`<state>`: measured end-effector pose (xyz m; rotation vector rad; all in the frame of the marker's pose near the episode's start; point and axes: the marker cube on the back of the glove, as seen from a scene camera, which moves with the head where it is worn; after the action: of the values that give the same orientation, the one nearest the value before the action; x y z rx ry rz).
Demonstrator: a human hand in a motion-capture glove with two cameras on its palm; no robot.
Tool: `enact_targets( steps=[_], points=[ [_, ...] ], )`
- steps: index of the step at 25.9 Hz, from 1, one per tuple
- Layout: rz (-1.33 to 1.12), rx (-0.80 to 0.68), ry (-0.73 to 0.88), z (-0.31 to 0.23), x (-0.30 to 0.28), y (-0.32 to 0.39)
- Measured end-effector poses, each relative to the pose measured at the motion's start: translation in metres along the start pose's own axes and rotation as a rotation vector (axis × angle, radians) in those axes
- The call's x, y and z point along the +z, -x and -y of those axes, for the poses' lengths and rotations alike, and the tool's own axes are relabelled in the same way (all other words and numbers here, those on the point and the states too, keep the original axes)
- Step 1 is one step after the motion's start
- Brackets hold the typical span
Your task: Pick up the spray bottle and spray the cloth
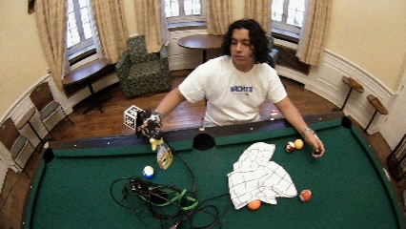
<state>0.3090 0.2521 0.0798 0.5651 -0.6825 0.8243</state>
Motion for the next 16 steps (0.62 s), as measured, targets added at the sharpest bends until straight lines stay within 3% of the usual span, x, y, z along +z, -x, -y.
enact_targets(
  steps=[16],
  points=[
    [0.1,0.032,0.054,0.025,0.037,0.002]
  ],
)
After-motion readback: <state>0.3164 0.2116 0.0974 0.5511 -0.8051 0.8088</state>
